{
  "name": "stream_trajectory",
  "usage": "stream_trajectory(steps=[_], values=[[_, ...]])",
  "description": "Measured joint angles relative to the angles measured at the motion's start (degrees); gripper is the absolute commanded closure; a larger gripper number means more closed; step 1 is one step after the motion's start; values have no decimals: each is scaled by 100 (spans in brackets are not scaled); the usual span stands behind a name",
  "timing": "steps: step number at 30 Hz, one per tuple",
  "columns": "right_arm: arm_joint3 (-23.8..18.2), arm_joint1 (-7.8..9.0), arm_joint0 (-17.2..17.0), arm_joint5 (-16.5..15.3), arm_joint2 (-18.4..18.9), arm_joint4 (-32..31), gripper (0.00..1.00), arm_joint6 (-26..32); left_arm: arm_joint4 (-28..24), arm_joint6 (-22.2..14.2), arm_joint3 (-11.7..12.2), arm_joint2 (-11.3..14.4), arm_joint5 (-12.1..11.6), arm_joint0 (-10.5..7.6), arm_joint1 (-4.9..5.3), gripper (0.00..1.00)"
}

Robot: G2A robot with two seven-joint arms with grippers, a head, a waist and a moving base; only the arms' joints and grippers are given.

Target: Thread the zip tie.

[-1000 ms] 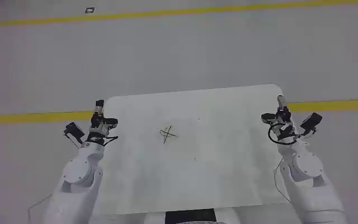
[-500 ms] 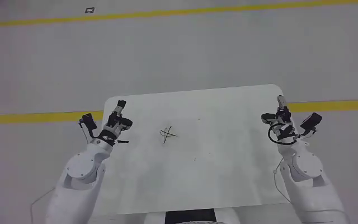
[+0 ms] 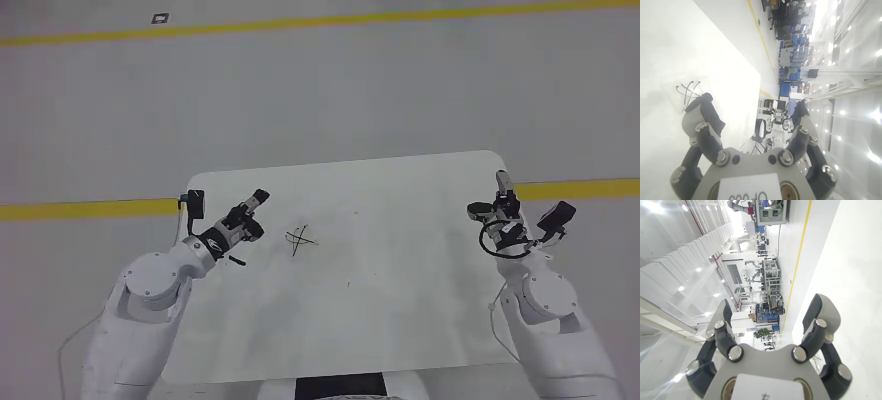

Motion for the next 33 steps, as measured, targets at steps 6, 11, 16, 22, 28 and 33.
stream_trajectory(steps=[6, 11, 16, 22, 28, 33], values=[[0, 0, 0, 0, 0, 0, 0, 0, 859, -1399, 340, 607, 192, -838, 89, 0], [0, 0, 0, 0, 0, 0, 0, 0, 2044, -2386, 739, 1310, 458, -1600, 140, 0], [0, 0, 0, 0, 0, 0, 0, 0, 2053, -2392, 752, 1352, 433, -1638, 138, 0], [0, 0, 0, 0, 0, 0, 0, 0, 2099, -2437, 724, 1395, 387, -1675, 148, 0], [0, 0, 0, 0, 0, 0, 0, 0, 3050, -3450, 1052, 1927, 85, -2428, 194, 0], [0, 0, 0, 0, 0, 0, 0, 0, 3619, -4235, 1537, 2582, 259, -3162, 145, 0]])
